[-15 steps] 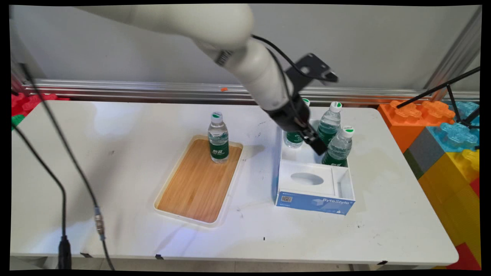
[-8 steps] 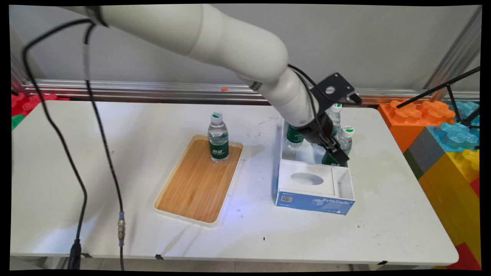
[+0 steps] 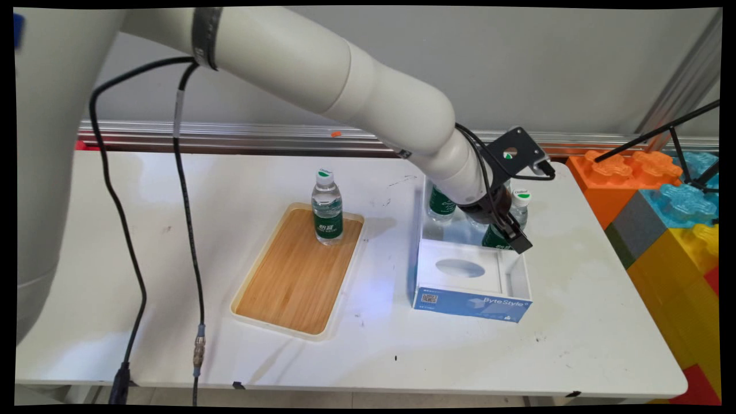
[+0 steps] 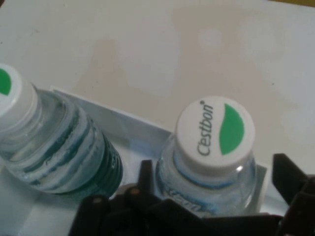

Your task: Pick up the green bottle from the white box, then place the picked object on the tray

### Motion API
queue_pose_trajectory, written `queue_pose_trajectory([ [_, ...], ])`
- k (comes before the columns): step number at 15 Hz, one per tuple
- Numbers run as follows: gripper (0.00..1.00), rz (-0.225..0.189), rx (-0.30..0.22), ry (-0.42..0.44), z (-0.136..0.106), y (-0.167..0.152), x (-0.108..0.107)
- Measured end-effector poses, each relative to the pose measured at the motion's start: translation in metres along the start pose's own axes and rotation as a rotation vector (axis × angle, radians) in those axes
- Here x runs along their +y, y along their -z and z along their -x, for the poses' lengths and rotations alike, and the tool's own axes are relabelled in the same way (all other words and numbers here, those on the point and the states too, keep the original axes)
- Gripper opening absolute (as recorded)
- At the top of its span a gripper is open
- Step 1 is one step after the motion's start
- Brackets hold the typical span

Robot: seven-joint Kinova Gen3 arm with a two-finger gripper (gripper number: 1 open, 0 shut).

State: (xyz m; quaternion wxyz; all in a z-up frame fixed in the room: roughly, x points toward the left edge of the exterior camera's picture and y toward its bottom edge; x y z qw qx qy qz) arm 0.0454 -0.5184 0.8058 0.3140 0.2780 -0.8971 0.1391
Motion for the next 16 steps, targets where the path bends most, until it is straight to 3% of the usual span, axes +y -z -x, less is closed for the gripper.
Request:
queue_pose_trajectory([
  [1, 0.0, -0.004, -0.001, -0.005, 0.001, -0.002, 0.001],
  [9, 0.0, -0.034, 0.009, -0.014, 0.002, 0.006, 0.002],
  [16, 0.0, -0.054, 0.032, 0.07, -0.021, 0.063, -0.01],
])
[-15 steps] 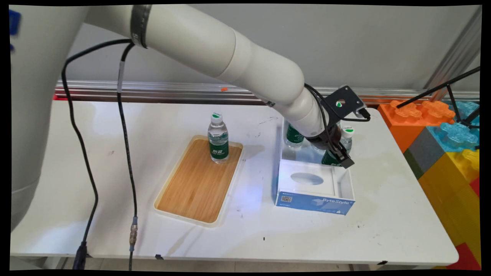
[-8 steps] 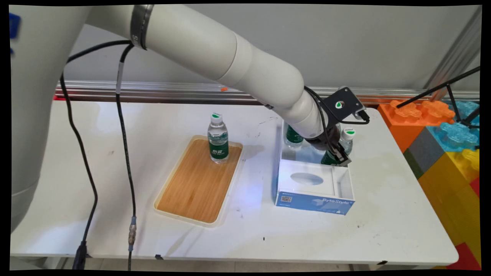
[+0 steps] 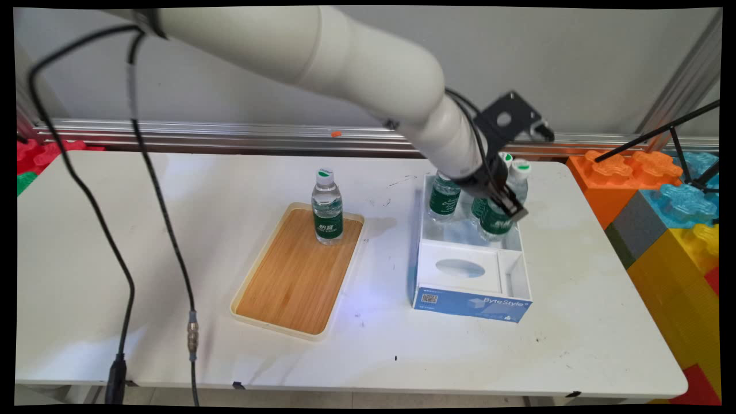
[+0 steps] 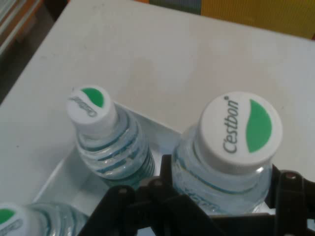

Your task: Place the picked object on the tray

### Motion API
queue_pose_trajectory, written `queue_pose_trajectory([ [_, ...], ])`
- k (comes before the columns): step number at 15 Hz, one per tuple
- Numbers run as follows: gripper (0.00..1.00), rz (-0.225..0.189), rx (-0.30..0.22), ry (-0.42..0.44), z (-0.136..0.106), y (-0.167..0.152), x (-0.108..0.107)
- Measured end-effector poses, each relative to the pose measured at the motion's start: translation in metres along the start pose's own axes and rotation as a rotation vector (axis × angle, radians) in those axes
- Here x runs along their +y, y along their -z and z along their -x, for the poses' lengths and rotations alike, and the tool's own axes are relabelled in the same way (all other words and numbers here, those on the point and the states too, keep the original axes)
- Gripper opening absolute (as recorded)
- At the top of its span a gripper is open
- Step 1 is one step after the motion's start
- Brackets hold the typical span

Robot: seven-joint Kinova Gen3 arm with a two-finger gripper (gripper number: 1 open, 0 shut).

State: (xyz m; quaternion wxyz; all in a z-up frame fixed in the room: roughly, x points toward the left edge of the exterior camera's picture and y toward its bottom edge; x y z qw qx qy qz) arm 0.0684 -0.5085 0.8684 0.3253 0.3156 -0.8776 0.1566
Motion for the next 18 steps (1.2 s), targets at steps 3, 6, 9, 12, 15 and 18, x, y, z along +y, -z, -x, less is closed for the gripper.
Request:
queue_pose_trajectory([
  [3, 0.0, 0.012, -0.018, 0.051, -0.015, 0.042, -0.004],
  [6, 0.0, 0.006, -0.031, 0.077, -0.024, 0.088, -0.009],
  [9, 0.0, -0.01, -0.04, 0.078, -0.022, 0.129, -0.011],
  [12, 0.0, -0.021, -0.041, 0.05, -0.006, 0.182, -0.017],
  [15, 0.0, -0.004, -0.059, 0.03, 0.032, 0.228, -0.027],
  [18, 0.0, 0.055, -0.08, 0.013, 0.087, 0.259, -0.033],
])
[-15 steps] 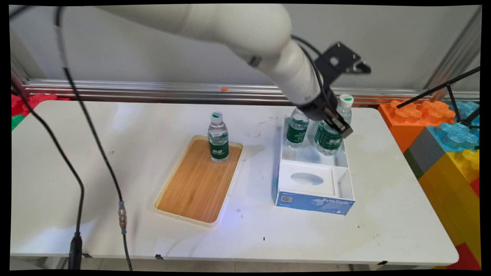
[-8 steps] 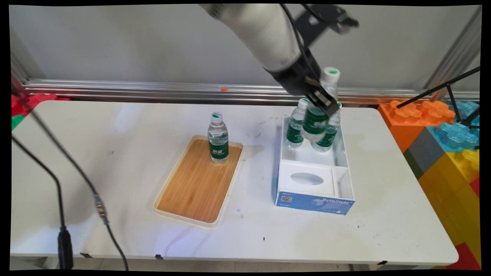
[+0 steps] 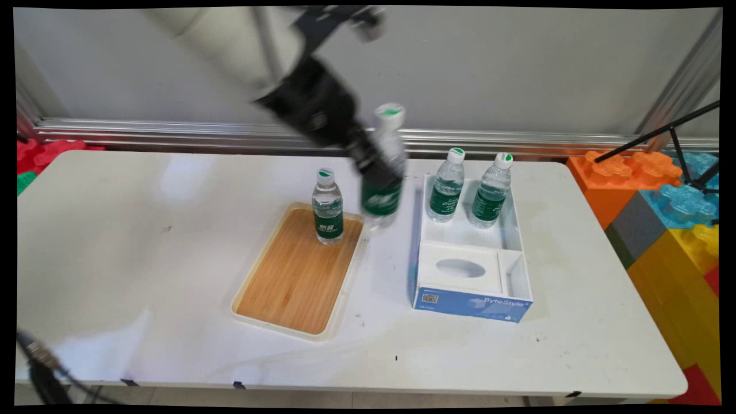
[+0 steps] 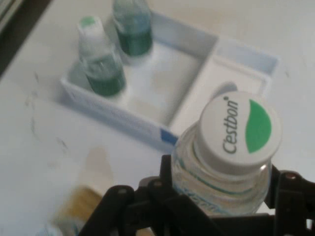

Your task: Place the picked object on the tray

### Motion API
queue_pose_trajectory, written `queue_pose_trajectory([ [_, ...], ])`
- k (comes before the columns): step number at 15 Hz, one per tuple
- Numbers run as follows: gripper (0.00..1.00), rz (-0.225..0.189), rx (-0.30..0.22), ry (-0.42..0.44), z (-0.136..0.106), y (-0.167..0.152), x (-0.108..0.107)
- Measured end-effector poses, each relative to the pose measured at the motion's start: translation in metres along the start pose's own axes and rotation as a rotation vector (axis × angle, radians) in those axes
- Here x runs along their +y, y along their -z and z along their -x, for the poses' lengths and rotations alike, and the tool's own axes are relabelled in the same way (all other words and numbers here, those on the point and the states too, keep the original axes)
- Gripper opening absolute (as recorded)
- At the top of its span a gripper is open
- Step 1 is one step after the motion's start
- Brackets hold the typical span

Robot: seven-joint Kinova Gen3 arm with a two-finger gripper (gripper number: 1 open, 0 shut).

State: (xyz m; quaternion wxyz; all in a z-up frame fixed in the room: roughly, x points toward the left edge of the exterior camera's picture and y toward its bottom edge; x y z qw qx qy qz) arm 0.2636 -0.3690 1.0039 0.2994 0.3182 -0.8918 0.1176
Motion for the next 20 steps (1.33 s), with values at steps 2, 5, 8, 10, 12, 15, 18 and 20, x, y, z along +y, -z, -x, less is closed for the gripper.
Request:
queue_pose_trajectory([
  [2, 0.0, 0.037, -0.007, -0.01, 0.031, 0.005, -0.001],
  [5, 0.0, 0.09, -0.011, -0.031, 0.077, 0.004, -0.004],
  [8, 0.0, 0.117, -0.024, -0.067, 0.119, -0.007, -0.013],
  [10, 0.0, 0.125, -0.034, -0.085, 0.139, -0.014, -0.019],
  [12, 0.0, 0.139, -0.038, -0.101, 0.16, -0.024, -0.024],
  [15, 0.0, 0.161, -0.032, -0.135, 0.184, -0.039, -0.03],
  [18, 0.0, 0.165, -0.021, -0.179, 0.199, -0.053, -0.038],
  [20, 0.0, 0.162, -0.012, -0.208, 0.205, -0.06, -0.043],
])
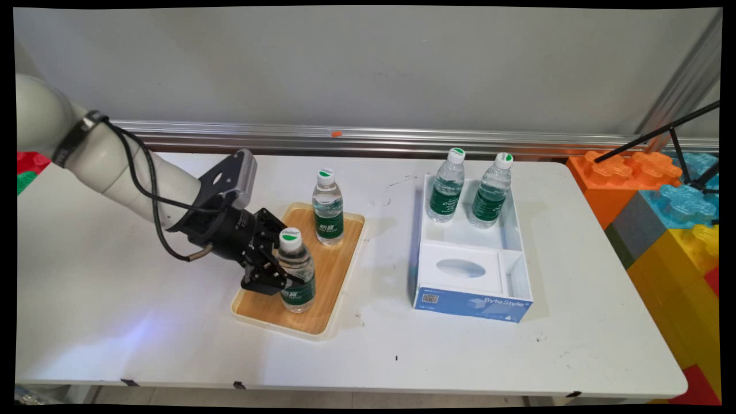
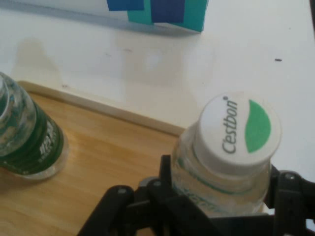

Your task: Place the picked object on the tray

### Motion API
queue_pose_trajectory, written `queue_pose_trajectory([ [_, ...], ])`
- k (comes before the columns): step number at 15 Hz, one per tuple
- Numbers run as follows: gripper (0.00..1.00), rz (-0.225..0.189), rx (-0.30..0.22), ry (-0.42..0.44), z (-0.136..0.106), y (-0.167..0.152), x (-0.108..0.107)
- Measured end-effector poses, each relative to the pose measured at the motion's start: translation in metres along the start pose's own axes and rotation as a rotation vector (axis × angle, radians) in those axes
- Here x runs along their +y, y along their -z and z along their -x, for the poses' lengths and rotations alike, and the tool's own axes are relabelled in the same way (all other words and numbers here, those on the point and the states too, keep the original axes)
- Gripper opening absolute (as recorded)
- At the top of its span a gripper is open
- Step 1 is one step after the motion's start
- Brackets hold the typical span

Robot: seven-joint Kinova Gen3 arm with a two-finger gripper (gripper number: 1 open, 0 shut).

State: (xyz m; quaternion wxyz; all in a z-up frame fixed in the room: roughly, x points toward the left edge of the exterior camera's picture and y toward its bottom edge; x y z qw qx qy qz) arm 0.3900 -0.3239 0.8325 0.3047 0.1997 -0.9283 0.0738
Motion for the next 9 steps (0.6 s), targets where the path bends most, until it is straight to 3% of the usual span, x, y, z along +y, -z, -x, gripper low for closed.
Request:
queue_pose_trajectory([
  [4, 0.0, 0.005, 0.004, -0.043, 0.011, -0.008, -0.005],
  [5, 1.0, 0.008, 0.007, -0.051, 0.013, -0.01, -0.005],
  [9, 1.0, 0.023, 0.013, -0.07, 0.019, -0.015, -0.008],
])
